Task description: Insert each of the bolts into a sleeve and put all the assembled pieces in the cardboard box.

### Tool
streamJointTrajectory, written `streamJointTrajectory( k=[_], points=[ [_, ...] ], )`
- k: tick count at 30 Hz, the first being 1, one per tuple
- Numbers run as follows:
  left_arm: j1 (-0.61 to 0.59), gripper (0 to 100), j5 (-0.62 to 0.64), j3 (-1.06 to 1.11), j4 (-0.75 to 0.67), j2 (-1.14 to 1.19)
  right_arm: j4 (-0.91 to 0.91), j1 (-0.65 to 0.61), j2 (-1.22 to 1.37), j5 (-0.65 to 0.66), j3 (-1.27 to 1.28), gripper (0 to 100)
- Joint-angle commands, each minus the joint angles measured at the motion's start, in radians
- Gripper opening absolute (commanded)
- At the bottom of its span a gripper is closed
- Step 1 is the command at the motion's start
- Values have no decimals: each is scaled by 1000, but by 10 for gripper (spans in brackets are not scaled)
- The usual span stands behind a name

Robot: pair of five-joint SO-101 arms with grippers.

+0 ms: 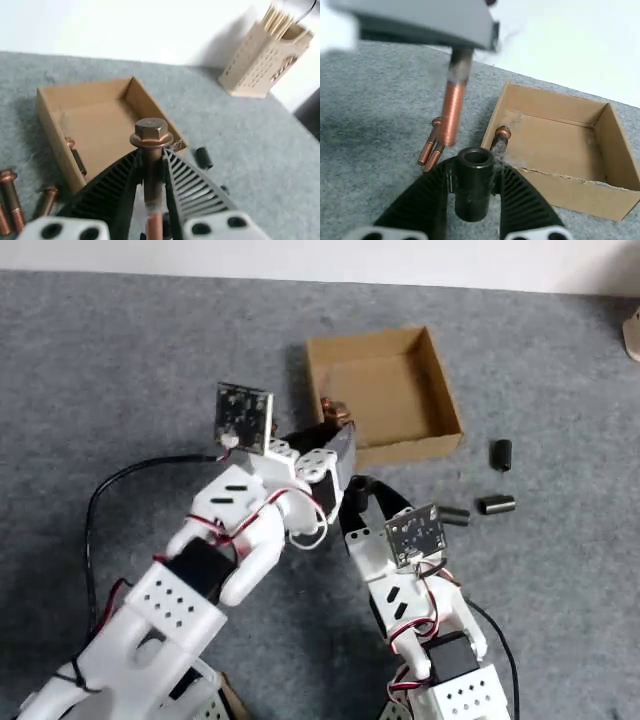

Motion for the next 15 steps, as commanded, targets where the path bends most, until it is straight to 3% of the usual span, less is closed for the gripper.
streamJointTrajectory(
  k=[1, 5, 12, 15],
  points=[
    [30, 4, 5, 18, -35, -62, -22, -12, -5, -9, 120, 5],
    [24, 4, 5, 68, -127, -65, -22, -12, -7, -9, 120, 5],
    [24, 5, 5, 242, -480, -65, -21, -12, -7, -9, 120, 5],
    [27, 5, 5, 277, -559, -65, -21, -12, -7, -9, 120, 5]
  ],
)
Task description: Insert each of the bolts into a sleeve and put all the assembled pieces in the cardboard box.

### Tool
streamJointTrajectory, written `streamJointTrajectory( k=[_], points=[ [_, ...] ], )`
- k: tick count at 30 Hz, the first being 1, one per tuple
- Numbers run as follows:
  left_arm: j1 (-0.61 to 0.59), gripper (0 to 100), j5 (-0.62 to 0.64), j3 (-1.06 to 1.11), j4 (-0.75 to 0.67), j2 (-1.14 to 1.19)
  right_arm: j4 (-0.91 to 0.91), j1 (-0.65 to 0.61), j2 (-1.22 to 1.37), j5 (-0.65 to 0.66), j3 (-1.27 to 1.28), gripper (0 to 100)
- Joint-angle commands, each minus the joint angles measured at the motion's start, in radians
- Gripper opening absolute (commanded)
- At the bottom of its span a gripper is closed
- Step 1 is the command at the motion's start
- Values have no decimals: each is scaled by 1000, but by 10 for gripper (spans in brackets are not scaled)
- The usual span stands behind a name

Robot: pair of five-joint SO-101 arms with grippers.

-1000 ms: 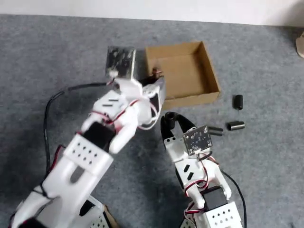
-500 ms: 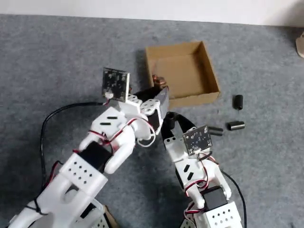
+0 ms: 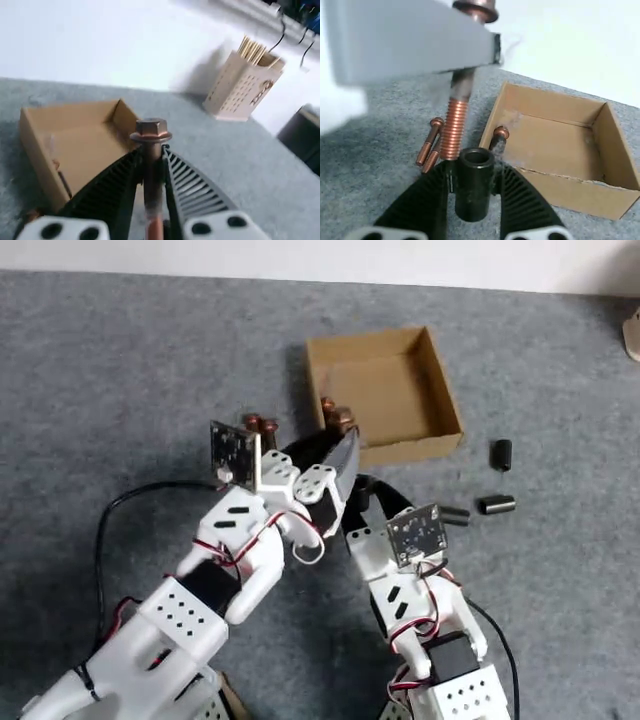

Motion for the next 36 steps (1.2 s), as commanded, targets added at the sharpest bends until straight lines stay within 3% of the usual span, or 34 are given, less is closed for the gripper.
streamJointTrajectory(
  k=[1, 11, 17, 36],
  points=[
    [18, 5, 5, 5, -100, -41, -21, -13, -7, -8, 120, 5],
    [21, 5, 6, -1, -97, -39, -21, -15, -7, -8, 120, 5],
    [22, 5, 11, 12, -97, -38, -19, -81, -7, -12, 120, 5],
    [21, 5, 5, 88, -97, -38, -45, -33, -8, -8, 119, 5]
  ],
)
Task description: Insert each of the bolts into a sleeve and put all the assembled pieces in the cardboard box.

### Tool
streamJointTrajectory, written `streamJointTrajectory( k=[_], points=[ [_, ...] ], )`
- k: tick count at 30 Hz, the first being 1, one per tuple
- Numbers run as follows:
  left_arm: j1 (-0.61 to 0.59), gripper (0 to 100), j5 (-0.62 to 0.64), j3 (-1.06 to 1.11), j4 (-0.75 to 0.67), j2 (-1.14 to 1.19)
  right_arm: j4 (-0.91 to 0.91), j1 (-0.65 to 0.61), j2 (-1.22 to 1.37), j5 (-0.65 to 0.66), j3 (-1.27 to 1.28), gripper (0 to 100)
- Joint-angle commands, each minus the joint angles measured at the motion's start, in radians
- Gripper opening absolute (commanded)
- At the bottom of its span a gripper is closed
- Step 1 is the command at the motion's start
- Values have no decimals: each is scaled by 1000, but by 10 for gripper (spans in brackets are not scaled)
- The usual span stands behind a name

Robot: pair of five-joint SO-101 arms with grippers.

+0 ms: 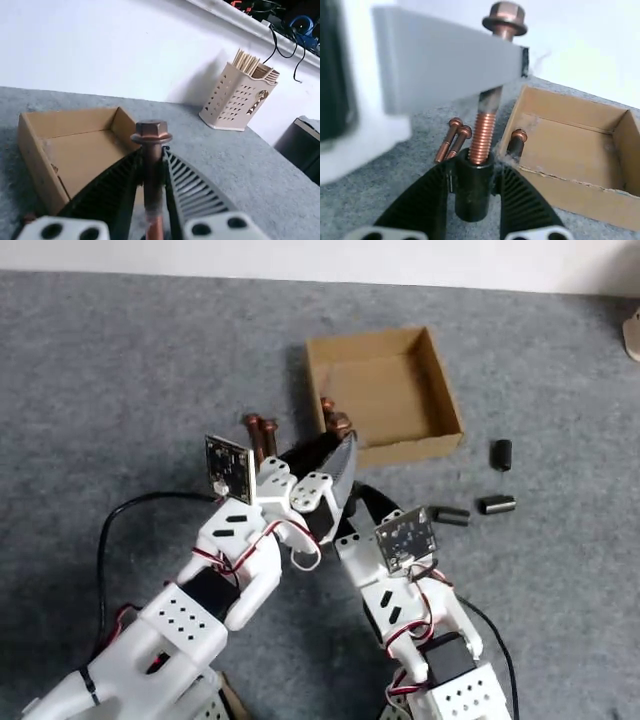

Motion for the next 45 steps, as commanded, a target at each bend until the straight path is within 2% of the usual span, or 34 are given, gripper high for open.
streamJointTrajectory(
  k=[1, 4, 13, 15, 18, 22, 25, 29, 33, 36, 41, 45],
  points=[
    [19, 5, 8, 8, -25, -28, -62, 58, -8, -9, 119, 5],
    [19, 5, 9, 45, -25, -28, -84, 99, -8, -14, 119, 5],
    [19, 14, 8, 237, -25, -36, -82, 97, -8, -14, 120, 5],
    [19, 66, -26, 246, -25, -38, -82, 97, -4, -14, 120, 5],
    [19, 228, -94, 251, -9, -38, -68, 99, 2, -15, 120, 5],
    [10, 444, -68, 209, 161, -39, -19, 99, 2, -15, 120, 5],
    [10, 520, -44, 159, 295, -39, -4, 102, 2, -44, 120, 5],
    [-33, 524, -28, 110, 434, -39, -2, 104, 4, -75, 119, 5],
    [-154, 524, -21, 97, 497, -77, 51, 104, 4, -75, 119, 5],
    [-229, 524, -21, 102, 569, -168, 87, 104, 4, -75, 110, 5],
    [-325, 524, -20, 105, 790, -371, 88, 105, 7, -3, 42, 5],
    [-400, 524, -20, 176, 919, -519, 87, 110, 117, 11, -41, 5]
  ],
)
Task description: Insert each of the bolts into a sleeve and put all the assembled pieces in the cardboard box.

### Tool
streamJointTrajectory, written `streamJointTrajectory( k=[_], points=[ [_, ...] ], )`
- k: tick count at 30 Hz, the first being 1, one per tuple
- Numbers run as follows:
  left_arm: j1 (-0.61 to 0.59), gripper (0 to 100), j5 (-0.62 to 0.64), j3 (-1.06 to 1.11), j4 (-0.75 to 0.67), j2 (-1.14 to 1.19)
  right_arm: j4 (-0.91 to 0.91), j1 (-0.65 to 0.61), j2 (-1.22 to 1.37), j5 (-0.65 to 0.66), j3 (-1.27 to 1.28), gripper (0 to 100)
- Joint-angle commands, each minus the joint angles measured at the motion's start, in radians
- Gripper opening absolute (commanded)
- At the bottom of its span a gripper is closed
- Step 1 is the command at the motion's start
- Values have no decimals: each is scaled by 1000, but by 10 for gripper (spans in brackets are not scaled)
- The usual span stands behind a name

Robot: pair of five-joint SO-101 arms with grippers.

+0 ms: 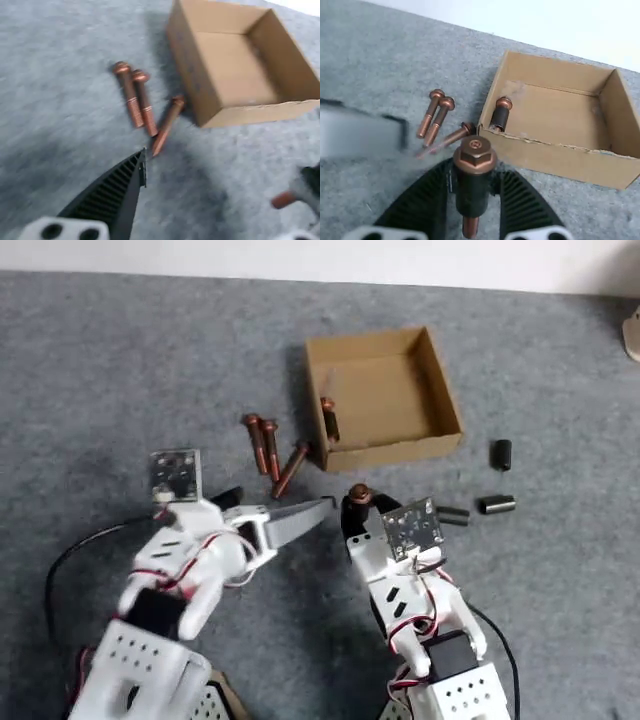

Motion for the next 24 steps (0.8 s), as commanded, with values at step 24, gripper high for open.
streamJointTrajectory(
  k=[24],
  points=[
    [-107, 524, -77, 278, 29, -456, -140, 76, 1475, 15, -1202, 5]
  ],
)
